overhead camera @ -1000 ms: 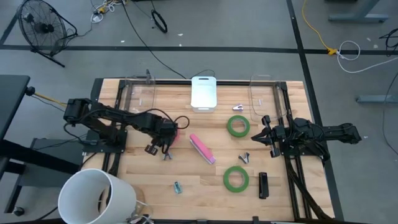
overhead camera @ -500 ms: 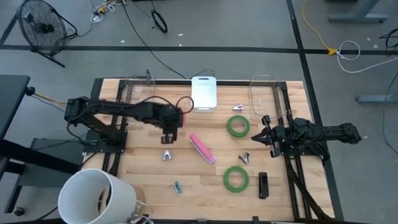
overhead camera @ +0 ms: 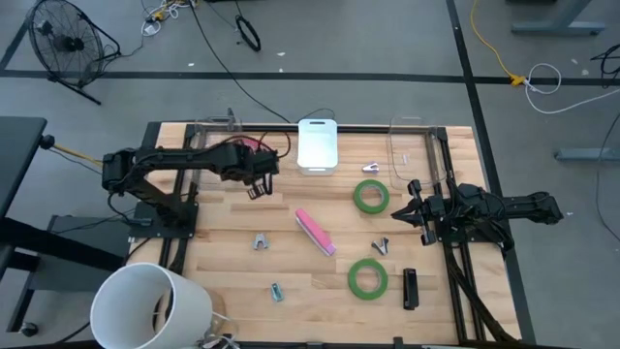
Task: Pick and place Stapler, Stapler remover, tape
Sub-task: Put the pink tape into the left transparent bin
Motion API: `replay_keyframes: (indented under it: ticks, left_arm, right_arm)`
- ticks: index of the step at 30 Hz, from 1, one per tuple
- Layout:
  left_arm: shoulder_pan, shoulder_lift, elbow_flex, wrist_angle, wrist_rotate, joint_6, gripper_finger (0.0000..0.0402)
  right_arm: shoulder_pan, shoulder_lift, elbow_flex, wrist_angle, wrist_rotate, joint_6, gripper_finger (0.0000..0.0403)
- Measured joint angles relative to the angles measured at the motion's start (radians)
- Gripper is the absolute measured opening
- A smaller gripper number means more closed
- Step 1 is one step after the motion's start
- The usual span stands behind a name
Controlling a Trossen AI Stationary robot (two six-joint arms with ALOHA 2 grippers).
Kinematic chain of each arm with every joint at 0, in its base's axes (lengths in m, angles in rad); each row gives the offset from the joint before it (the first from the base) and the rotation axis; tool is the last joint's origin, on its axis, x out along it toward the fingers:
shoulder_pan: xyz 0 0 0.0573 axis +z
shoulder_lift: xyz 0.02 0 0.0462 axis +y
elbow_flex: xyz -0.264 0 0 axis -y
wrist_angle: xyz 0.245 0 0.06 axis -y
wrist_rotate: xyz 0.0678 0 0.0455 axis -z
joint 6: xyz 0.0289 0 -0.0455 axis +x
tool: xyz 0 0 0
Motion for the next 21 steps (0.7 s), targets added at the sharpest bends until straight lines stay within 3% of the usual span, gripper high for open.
replay_keyframes:
  ticks: [8,15,21]
  left_arm:
    - [0.055,-0.001,0.0,-0.169,-0.129,-0.095,0.0089]
    - [0.077,-0.001,0.0,-0.338,-0.108,-0.262,0.0088]
    - [0.092,-0.001,0.0,-0.363,-0.05,-0.288,0.0094]
  right_arm:
    - [0.0,0.0,0.0,0.0,0.0,0.0,0.0022]
    - [0.0,0.0,0.0,0.0,0.0,0.0,0.0022]
    - [0.0,0.0,0.0,0.0,0.0,0.0,0.0022]
